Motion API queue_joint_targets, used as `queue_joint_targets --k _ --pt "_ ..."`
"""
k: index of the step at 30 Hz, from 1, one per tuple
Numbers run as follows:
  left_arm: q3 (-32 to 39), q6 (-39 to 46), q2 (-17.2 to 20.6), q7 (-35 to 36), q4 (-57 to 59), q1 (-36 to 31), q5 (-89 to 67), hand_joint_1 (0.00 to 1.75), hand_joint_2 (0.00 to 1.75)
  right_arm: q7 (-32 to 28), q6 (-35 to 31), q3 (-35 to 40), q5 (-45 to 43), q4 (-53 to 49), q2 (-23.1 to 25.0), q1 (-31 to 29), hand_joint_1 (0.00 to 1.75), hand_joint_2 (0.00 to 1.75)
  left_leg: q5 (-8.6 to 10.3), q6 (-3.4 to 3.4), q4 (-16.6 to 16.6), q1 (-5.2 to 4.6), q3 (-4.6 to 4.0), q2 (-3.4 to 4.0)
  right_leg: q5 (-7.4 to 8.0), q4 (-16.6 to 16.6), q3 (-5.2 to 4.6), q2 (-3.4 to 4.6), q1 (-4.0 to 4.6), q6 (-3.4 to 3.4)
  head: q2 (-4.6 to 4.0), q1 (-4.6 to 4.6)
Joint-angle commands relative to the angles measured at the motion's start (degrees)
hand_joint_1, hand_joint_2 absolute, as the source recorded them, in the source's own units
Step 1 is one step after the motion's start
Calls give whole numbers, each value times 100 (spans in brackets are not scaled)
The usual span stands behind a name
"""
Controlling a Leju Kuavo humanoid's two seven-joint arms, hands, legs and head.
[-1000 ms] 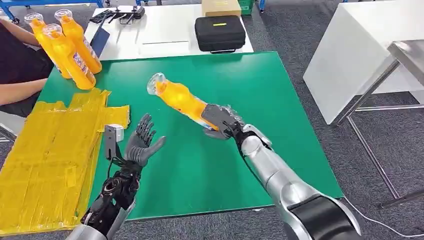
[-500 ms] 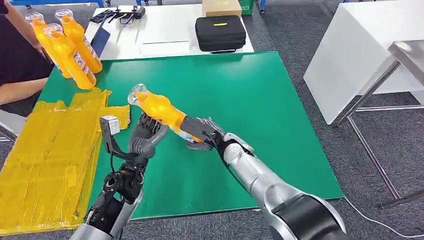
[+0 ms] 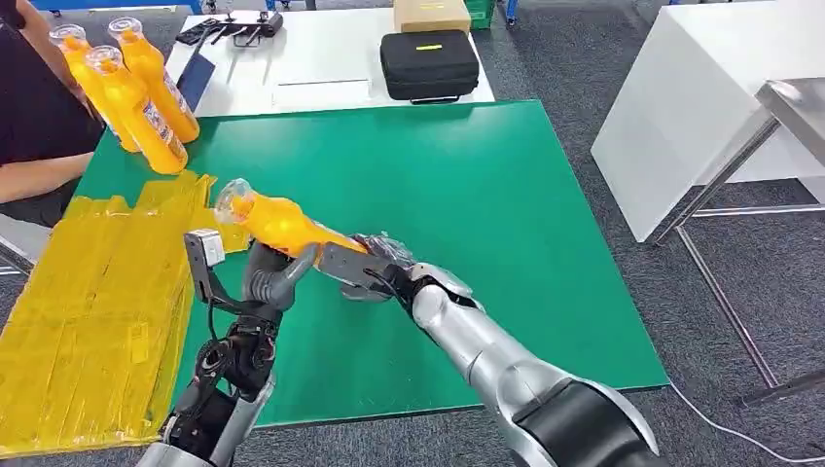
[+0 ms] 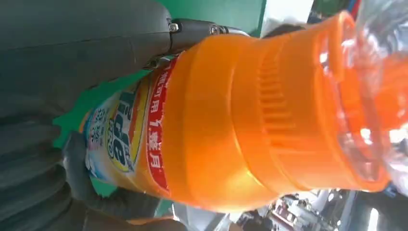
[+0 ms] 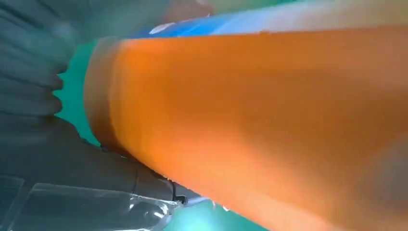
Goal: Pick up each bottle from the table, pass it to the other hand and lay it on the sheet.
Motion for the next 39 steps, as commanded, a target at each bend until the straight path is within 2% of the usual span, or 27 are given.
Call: queue_joint_targets --k 1,7,8,13,14,15,16,20,23,24,27,28,29,34,35,36,37,39 --pt "-219 183 92 76 321 -333 -143 0 175 93 -4 1047 370 -151 241 120 175 175 -14 -8 -7 10 31 9 -11 -7 29 1 11 -7 0 -2" --pt "-196 307 91 57 349 -336 -214 0 175 97 29 1117 402 -198 219 136 175 175 -8 -6 -2 6 13 -6 -9 -3 15 -9 6 -5 0 -2" --pt "-182 313 102 56 351 -337 -213 0 175 97 34 1132 404 -202 235 156 175 175 -19 -11 -6 13 39 -5 -19 -7 42 -14 15 -10 0 -2" --pt "17 267 103 30 378 -313 -155 0 175 132 121 1398 425 -264 301 332 175 175 -7 -7 -6 7 14 1 -6 -7 16 -3 7 -6 0 -2" --pt "64 171 78 16 390 -315 -72 136 175 142 136 1422 386 -245 303 337 175 175 -12 -10 -9 9 26 1 -12 -8 28 -5 9 -9 0 -2" --pt "87 137 64 -15 397 -310 -51 175 175 138 139 1449 341 -219 302 328 175 175 -16 -12 -12 12 38 4 -16 -10 39 -5 12 -11 0 -2" --pt "101 130 60 -36 380 -301 -45 175 175 130 136 1462 326 -217 293 326 175 175 -7 -7 -5 7 11 2 -6 -4 13 -2 6 -6 0 -4" --pt "160 117 65 -90 298 -256 -22 175 175 114 115 1432 226 -220 199 315 175 175 -3 -4 -3 4 3 -5 -4 -4 6 -8 4 -4 0 -2" --pt "168 89 61 -100 283 -242 -4 175 175 113 114 1418 205 -228 168 288 175 175 -15 -11 -6 15 32 -7 -16 -10 38 -16 17 -10 0 -2" --pt "168 89 61 -100 283 -242 -4 175 175 113 114 1418 205 -228 168 288 175 175 -6 -5 -3 6 9 -5 -7 -5 12 -11 7 -5 0 -2" --pt "164 37 44 -117 288 -241 22 175 175 136 93 1394 171 -226 156 273 175 175 -5 -5 -4 6 8 -10 -8 -5 12 -15 6 -5 0 0" --pt "175 -5 37 -126 289 -242 57 175 175 148 87 1383 157 -211 146 255 175 175 -17 -12 -9 14 38 -13 -21 -10 44 -23 16 -10 0 -2" --pt "173 -21 28 -128 288 -245 66 175 175 158 69 1364 144 -208 133 244 175 175 -9 -7 -3 9 15 -8 -11 -5 19 -15 10 -6 0 -2" --pt "175 -144 -1 -119 254 -236 169 175 175 187 13 1284 85 -151 83 191 175 175 -8 -7 -2 9 15 -15 -12 -5 22 -22 10 -6 0 -2" --pt "164 -140 -1 -118 239 -237 166 175 175 184 -3 1256 59 -130 83 173 51 175 -12 -9 -3 11 26 -17 -17 -6 32 -26 13 -8 0 -2" --pt "166 -129 13 -132 205 -244 170 175 175 36 94 1074 -187 -118 73 166 0 175 -3 -5 -1 5 4 -10 -6 -4 7 -16 6 -4 0 -2" --pt "207 -27 22 -212 182 -263 127 175 175 123 -16 988 -215 -116 31 129 0 0 -7 -7 0 9 11 -14 -10 -5 16 -21 10 -6 0 -2" --pt "298 248 126 -349 94 -316 -74 175 175 -132 73 608 -644 -255 -114 80 0 0 -2 -4 2 5 -1 -12 -5 -2 2 -17 6 -3 0 -2"
